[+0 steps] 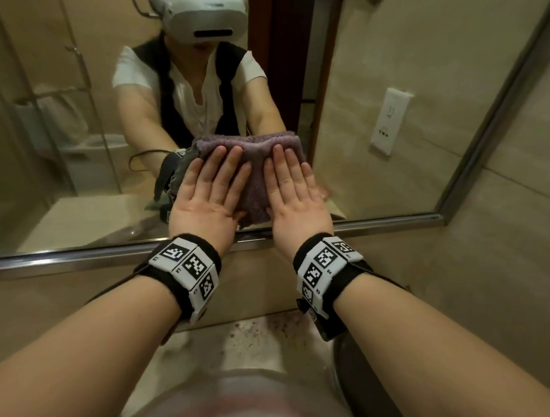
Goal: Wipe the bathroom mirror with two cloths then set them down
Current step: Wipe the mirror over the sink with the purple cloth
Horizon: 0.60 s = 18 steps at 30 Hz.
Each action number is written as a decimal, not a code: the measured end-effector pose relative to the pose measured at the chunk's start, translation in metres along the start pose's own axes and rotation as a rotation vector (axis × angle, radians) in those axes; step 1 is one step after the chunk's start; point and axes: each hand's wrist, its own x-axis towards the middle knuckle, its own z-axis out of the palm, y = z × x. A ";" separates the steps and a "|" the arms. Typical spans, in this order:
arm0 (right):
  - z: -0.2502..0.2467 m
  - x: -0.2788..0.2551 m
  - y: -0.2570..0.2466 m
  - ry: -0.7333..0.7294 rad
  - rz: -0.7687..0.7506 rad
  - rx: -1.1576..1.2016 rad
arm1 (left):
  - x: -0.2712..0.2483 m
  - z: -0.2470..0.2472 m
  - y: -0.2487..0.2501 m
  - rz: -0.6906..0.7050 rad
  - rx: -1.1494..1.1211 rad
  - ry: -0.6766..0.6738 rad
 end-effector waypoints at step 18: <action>0.015 -0.040 0.194 -0.051 0.341 -0.045 | 0.086 -0.030 0.193 0.266 -0.001 0.155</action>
